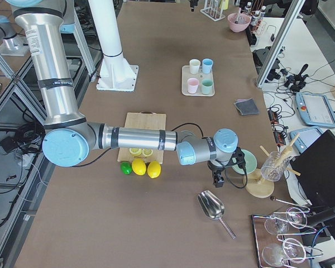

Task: Place all cups on tray

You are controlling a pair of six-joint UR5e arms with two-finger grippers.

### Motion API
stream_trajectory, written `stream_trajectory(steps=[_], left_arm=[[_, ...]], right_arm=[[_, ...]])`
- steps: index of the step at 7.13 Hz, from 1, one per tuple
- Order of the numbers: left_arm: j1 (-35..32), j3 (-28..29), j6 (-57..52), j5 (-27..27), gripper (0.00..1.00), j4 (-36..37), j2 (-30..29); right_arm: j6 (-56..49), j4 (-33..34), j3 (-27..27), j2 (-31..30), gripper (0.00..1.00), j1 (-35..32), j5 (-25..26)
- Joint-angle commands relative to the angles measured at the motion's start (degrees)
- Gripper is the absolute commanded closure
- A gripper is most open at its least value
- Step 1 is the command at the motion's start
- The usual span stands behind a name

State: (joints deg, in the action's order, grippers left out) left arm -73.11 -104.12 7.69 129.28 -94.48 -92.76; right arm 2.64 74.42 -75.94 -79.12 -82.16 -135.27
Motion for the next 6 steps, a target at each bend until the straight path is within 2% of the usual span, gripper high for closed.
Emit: stream_trajectory(steps=[1, 6], left_arm=[[-0.10, -1.35, -0.13, 1.67, 0.02, -0.09, 0.04], [-0.54, -1.53, -0.31, 1.06, 0.02, 0.08, 1.79]], right_arm=[[0.08, 0.02, -0.08, 0.02, 0.00, 0.07, 0.01], [0.43, -0.07, -0.44, 0.19, 0.00, 0.07, 0.01]])
